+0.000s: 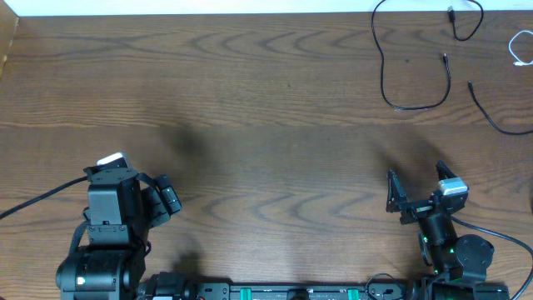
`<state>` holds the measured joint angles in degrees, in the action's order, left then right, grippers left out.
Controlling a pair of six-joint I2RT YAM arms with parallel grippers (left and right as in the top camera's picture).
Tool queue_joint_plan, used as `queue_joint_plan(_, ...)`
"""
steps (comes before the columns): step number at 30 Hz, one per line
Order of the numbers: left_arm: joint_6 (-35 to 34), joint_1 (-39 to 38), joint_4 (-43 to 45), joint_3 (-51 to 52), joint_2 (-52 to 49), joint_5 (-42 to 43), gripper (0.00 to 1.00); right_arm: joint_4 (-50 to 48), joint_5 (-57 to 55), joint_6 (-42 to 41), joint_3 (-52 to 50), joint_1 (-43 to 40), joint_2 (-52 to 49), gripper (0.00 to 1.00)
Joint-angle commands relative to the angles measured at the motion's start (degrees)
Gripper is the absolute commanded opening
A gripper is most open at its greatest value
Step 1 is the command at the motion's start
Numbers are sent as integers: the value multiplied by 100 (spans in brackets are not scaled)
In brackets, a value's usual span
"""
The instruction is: Untangle cables
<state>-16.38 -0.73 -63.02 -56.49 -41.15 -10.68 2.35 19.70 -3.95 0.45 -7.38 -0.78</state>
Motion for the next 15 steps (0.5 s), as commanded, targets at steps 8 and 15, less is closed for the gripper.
queue_joint_plan(8,92,35,-17,-111,4,-52,98,24,42,-70,-13,-46,13,99)
queue_joint_plan(15,92,35,-17,-111,4,-52,98,7,-184,-61,-13,-46,42,99)
